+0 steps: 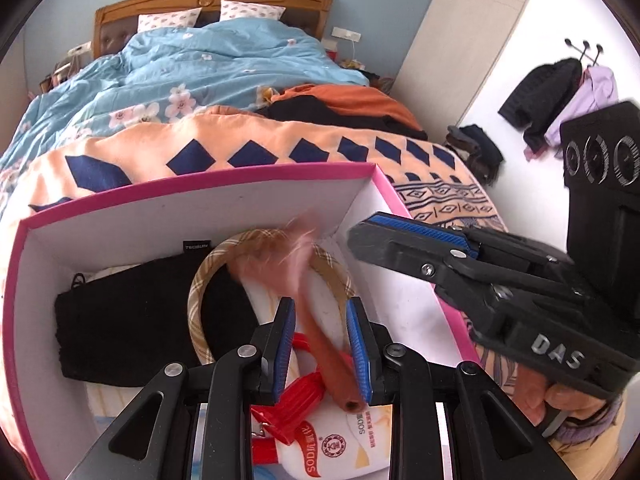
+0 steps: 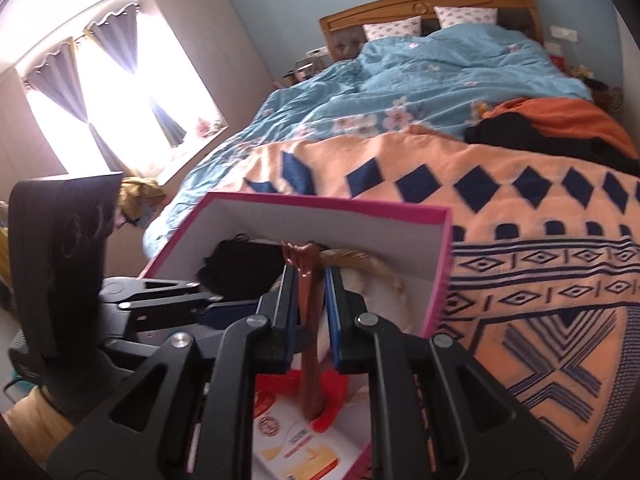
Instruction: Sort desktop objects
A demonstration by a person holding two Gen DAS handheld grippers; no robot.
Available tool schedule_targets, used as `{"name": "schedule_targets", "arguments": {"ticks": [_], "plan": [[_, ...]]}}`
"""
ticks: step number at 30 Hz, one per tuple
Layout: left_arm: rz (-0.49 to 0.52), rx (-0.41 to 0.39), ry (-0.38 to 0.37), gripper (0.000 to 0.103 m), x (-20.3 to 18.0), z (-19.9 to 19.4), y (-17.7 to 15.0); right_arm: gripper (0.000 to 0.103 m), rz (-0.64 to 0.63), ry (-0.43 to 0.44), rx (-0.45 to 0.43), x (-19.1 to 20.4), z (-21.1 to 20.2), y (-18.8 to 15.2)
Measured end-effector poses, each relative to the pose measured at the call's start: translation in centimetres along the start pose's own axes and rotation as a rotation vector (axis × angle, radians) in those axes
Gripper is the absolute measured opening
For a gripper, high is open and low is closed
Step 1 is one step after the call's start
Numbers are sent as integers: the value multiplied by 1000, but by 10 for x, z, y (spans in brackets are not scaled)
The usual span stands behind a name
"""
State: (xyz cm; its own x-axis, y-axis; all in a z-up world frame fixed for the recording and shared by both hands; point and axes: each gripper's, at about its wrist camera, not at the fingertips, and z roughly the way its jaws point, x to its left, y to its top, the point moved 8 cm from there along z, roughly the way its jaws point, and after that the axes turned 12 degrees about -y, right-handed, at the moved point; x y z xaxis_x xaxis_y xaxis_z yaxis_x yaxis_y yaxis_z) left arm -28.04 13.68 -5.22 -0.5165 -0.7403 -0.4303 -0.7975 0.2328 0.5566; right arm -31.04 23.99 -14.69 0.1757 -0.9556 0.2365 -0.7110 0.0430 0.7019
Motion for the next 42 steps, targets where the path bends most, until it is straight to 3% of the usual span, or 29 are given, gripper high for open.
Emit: {"name": "schedule_targets", "arguments": {"ticks": [2,15,27,34,42], "plan": [[2,-1,26,35,2,-2,-1,16,23,-24,-4,-7,0,0],[105,-64,49,35,-17,-28,-15,23,-14,9,-14,2,-33,-34],[327,-150,-23,42,-78,-92,-80,27,-75,90,-50,22,-101,-86],[365,-59,-36,43,-86,-83,-136,28,-80,99,12,22,-120,-149],[293,48,-62,43,-77,-55,-186,28,12,99,145,3,-102,-210]]}}
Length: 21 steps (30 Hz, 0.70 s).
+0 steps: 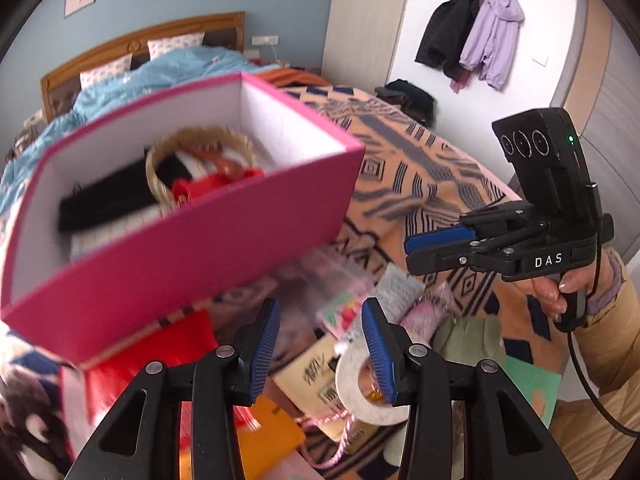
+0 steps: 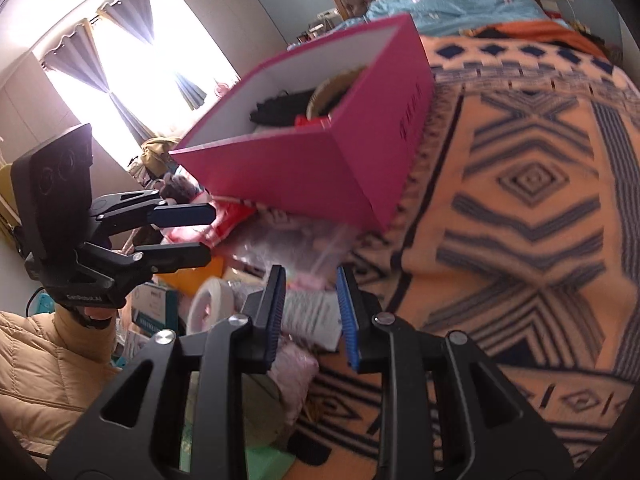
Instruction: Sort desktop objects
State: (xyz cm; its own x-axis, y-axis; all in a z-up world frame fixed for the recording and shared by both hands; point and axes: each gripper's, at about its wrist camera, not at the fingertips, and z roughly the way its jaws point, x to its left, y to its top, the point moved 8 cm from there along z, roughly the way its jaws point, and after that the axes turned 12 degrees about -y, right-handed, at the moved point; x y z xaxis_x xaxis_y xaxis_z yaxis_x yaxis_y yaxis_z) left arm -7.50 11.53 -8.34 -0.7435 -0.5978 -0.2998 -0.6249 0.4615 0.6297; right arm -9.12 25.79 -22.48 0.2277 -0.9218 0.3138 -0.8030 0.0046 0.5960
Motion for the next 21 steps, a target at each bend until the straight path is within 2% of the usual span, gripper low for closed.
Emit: {"name": "schedule_targets", "arguments": {"ticks": [6,8,10,21], "plan": [[-57,9,-50,43,2,2,-10,29,64,33,30,-7,9,-16],[-61,12,-55,43,2,1,-12,33,76,43,35,-8,10,-20],[-56,15,-55,43,0,1,-15,42,100,55,38,-10,11,-21],[-93,29,-105,43,-2,1,-24,39,112,105,30,-1,11,-26]]}}
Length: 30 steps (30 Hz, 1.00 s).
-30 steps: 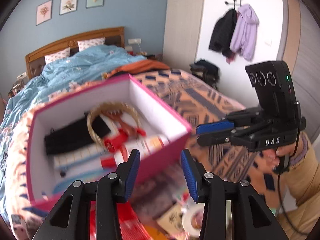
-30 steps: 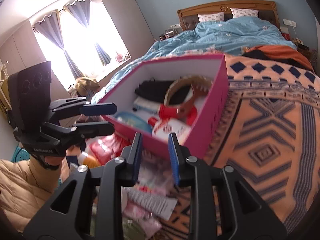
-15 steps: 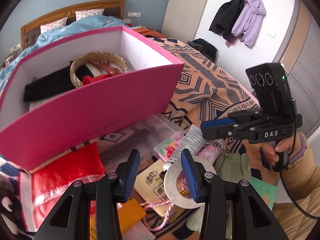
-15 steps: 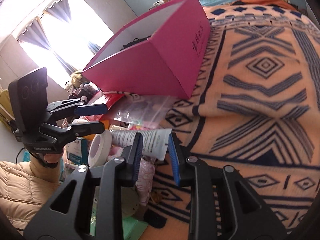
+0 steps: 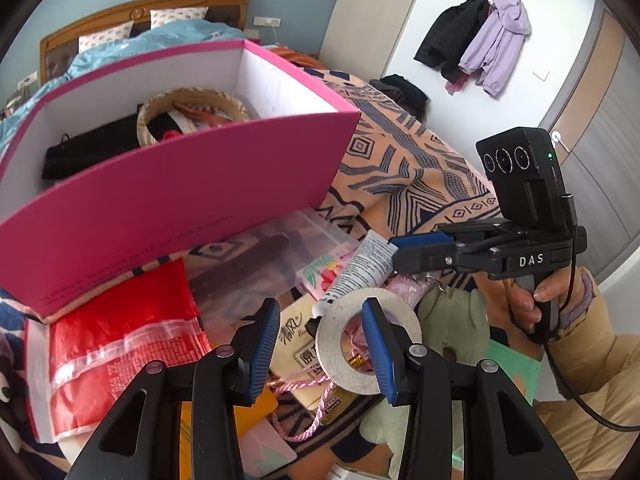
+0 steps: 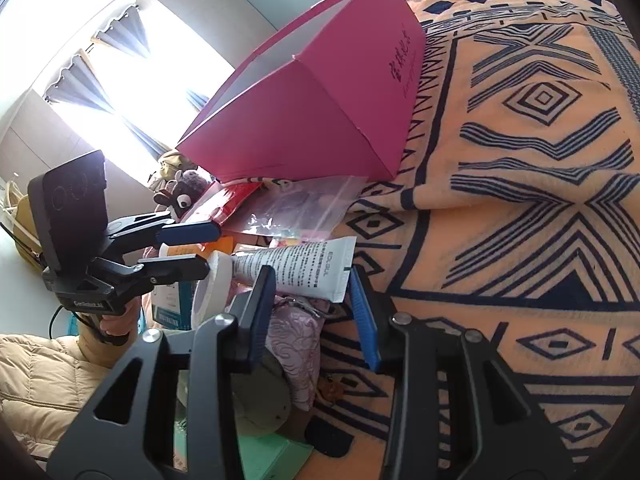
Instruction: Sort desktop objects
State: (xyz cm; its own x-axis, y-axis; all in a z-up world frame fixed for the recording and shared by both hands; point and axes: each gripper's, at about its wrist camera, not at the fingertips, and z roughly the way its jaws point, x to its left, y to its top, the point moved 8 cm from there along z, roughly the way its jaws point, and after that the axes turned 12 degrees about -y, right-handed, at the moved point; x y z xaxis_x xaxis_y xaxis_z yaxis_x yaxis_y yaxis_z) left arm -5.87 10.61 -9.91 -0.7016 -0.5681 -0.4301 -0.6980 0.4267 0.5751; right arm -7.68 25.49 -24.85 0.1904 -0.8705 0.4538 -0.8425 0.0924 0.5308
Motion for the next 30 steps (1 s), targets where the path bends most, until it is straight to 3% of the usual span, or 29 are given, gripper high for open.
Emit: {"name": "schedule_targets", "arguments": {"ticks": [3,9,16,23,30], "plan": [[-29,26,-22,43,1,6,-6,32,-16,-6,-5,3,-2,0],[-34,48,-56,47,-4,11,-13,31,-71,-20,-41,18,-9,6],[-125,46,-127,47,1,14,-15,31,-84,-5,-61,26,-8,16],[-103,42,-94,47,1,11,-16,30,-94,-39,-29,28,7,13],[-131,24,-95,50,12,7,-9,31,-12,-35,-44,13,7,19]]}}
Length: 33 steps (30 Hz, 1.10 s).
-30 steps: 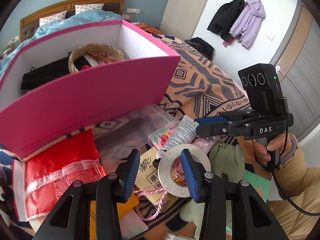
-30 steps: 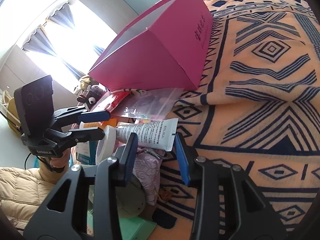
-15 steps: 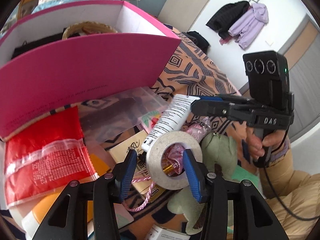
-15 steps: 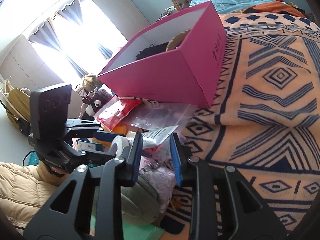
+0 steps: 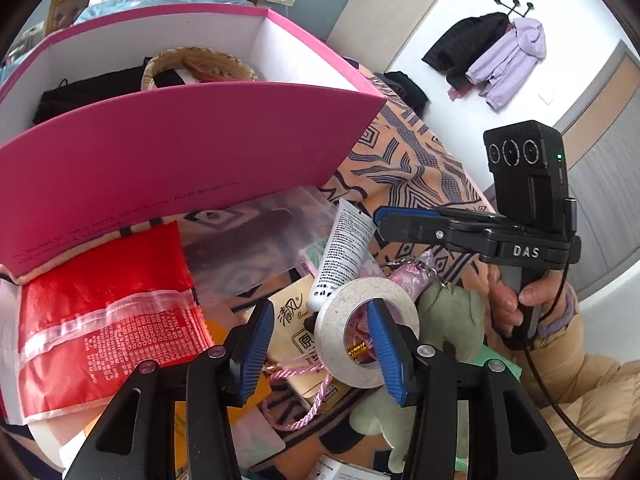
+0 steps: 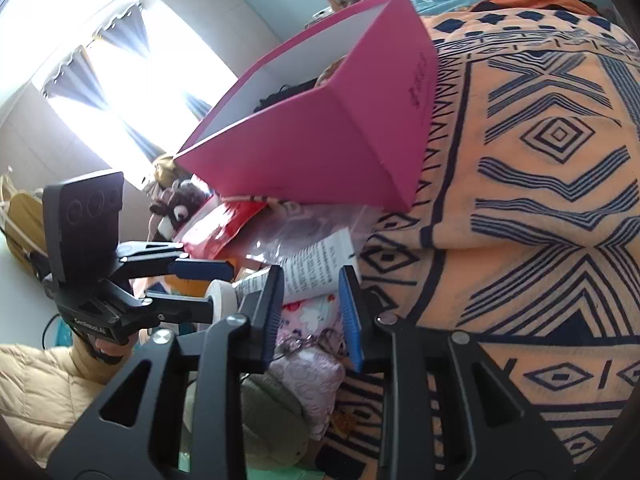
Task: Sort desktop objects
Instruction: 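Close the right gripper on the white lotion tube and lift it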
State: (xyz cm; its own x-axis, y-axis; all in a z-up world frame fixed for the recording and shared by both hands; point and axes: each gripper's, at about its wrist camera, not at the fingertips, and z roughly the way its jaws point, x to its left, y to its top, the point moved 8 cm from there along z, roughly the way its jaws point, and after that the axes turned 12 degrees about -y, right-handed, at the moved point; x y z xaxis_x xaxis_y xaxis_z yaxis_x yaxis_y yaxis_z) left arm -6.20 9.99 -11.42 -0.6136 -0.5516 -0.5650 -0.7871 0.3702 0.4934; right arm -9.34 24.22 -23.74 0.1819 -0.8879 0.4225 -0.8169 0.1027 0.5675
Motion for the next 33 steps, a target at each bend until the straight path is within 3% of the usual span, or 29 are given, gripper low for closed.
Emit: {"name": "schedule_targets", "arguments": {"ticks": [4,13,24,33], "plan": [[19,20,5,50,-4,2,-4,39,12,-13,-1,-5,4,5],[25,67,-21,50,-7,2,-14,39,-31,2,30,2,16,1],[-13,28,-60,50,-10,-2,-4,38,-46,-11,-6,5,5,-3],[-24,-12,-30,50,-5,-7,8,37,-62,-59,-51,10,-2,2]]}}
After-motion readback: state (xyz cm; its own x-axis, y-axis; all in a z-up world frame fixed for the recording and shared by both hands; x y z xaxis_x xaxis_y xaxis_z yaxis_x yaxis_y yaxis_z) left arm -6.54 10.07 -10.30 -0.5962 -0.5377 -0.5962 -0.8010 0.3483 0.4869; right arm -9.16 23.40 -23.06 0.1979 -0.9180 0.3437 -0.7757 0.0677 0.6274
